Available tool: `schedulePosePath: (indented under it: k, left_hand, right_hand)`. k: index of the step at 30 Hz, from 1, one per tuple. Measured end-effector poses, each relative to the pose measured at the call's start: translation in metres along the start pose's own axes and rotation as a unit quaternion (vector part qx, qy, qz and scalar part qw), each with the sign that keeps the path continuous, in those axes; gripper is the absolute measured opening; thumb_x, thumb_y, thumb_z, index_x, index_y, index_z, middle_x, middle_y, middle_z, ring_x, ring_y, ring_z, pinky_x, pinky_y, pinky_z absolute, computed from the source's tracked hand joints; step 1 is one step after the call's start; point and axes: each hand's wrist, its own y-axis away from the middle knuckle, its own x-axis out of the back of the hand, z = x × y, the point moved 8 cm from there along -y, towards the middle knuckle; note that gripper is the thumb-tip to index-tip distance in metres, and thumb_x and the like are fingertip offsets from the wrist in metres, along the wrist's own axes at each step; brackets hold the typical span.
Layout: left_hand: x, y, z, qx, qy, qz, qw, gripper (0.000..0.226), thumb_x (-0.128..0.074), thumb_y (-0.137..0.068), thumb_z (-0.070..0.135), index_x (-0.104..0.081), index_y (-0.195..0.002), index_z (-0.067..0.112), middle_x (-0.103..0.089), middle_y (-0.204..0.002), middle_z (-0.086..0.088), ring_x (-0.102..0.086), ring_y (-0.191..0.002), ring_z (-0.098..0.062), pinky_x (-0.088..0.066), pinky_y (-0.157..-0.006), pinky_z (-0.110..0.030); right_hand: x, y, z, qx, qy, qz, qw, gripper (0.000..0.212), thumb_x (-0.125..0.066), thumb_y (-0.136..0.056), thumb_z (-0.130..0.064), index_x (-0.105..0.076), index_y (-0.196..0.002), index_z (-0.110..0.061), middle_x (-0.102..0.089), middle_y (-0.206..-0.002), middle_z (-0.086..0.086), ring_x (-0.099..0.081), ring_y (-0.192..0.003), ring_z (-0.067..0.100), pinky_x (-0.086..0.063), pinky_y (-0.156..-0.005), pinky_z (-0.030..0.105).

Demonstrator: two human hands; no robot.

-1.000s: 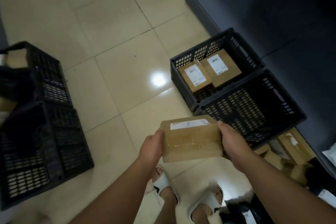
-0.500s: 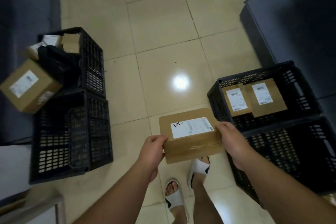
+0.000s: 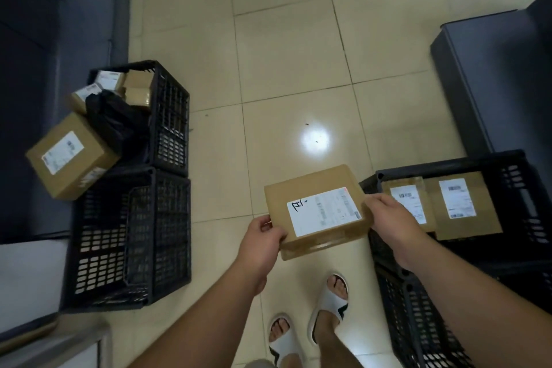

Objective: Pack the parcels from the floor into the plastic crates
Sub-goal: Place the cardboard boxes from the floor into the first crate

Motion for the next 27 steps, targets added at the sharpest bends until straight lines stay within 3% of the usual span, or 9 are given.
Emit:
schedulePosePath:
  k: [4, 8, 11, 15, 18, 20, 24, 27]
  left_hand:
    - [-0.008, -0.017, 0.037, -0.024, -0.015, 0.008, 1.000, 0.063, -0.063, -0.067, 0.019, -0.057, -0.130, 0.026, -0.068, -0.123, 0.011, -0.069, -0.107, -0.013, -0.057, -0.097, -0.040]
    - [-0.020, -0.038, 0.082, -0.048, -0.042, -0.006, 0.998, 0.049, -0.059, -0.084, 0.005, -0.055, -0.125, 0.032, -0.063, -0.120, 0.020, -0.069, -0.098, -0.006, -0.053, -0.070, -0.025]
    - [-0.030, -0.065, 0.110, -0.065, -0.074, -0.019, 0.995, 0.049, -0.059, -0.085, 0.003, -0.056, -0.126, 0.031, -0.063, -0.124, 0.019, -0.068, -0.095, 0.001, -0.051, -0.068, -0.023]
    - [-0.045, -0.092, 0.147, -0.075, -0.104, -0.041, 0.991, 0.050, -0.059, -0.086, 0.002, -0.057, -0.129, 0.027, -0.063, -0.127, 0.015, -0.064, -0.100, 0.007, -0.049, -0.064, -0.011]
    - [-0.062, -0.103, 0.177, -0.094, -0.131, -0.063, 0.985, 0.052, -0.060, -0.086, 0.001, -0.056, -0.131, 0.025, -0.063, -0.127, 0.015, -0.063, -0.090, 0.017, -0.049, -0.070, -0.013]
    - [-0.079, -0.108, 0.194, -0.106, -0.153, -0.081, 0.979, 0.052, -0.060, -0.086, 0.000, -0.056, -0.131, 0.024, -0.063, -0.127, 0.015, -0.061, -0.085, 0.023, -0.048, -0.070, -0.012]
    - [-0.127, -0.112, 0.217, -0.120, -0.203, -0.115, 0.965, 0.051, -0.061, -0.085, 0.000, -0.056, -0.130, 0.024, -0.064, -0.126, 0.016, -0.064, -0.090, 0.016, -0.048, -0.068, -0.010]
    - [-0.172, -0.109, 0.223, -0.128, -0.243, -0.140, 0.951, 0.051, -0.062, -0.085, 0.001, -0.057, -0.130, 0.024, -0.064, -0.126, 0.015, -0.063, -0.094, 0.014, -0.048, -0.073, -0.014]
  right_hand:
    - [0.009, -0.022, -0.029, -0.001, -0.004, 0.012, 1.000, 0.023, -0.049, -0.098, -0.044, -0.065, -0.107, -0.031, -0.068, -0.110, -0.005, -0.062, -0.104, 0.019, -0.050, -0.098, 0.043]
    - [0.011, -0.046, -0.048, -0.012, -0.012, 0.023, 1.000, 0.019, -0.050, -0.097, -0.044, -0.062, -0.105, -0.032, -0.066, -0.105, -0.006, -0.060, -0.100, 0.020, -0.047, -0.088, 0.040]
    - [0.014, -0.063, -0.061, -0.025, -0.021, 0.044, 0.998, 0.020, -0.048, -0.097, -0.039, -0.062, -0.100, -0.024, -0.067, -0.104, 0.003, -0.062, -0.101, 0.027, -0.048, -0.091, 0.041]
    - [0.022, -0.081, -0.074, -0.047, -0.046, 0.068, 0.996, 0.021, -0.045, -0.101, -0.041, -0.060, -0.101, -0.026, -0.066, -0.103, -0.003, -0.061, -0.095, 0.020, -0.049, -0.090, 0.041]
    - [0.033, -0.089, -0.083, -0.050, -0.066, 0.083, 0.993, 0.021, -0.045, -0.101, -0.045, -0.056, -0.115, -0.036, -0.063, -0.102, -0.012, -0.058, -0.093, 0.013, -0.048, -0.087, 0.039]
    - [0.045, -0.093, -0.087, -0.044, -0.087, 0.092, 0.991, 0.029, -0.046, -0.099, -0.048, -0.055, -0.125, -0.041, -0.066, -0.108, -0.013, -0.061, -0.100, 0.014, -0.049, -0.092, 0.040]
    - [0.080, -0.097, -0.078, -0.047, -0.125, 0.119, 0.984, 0.029, -0.047, -0.099, -0.050, -0.058, -0.124, -0.041, -0.069, -0.109, -0.014, -0.064, -0.102, 0.014, -0.051, -0.096, 0.042]
    - [0.109, -0.096, -0.059, -0.066, -0.181, 0.140, 0.971, 0.025, -0.048, -0.100, -0.049, -0.060, -0.119, -0.038, -0.069, -0.105, -0.014, -0.062, -0.098, 0.010, -0.048, -0.086, 0.037]
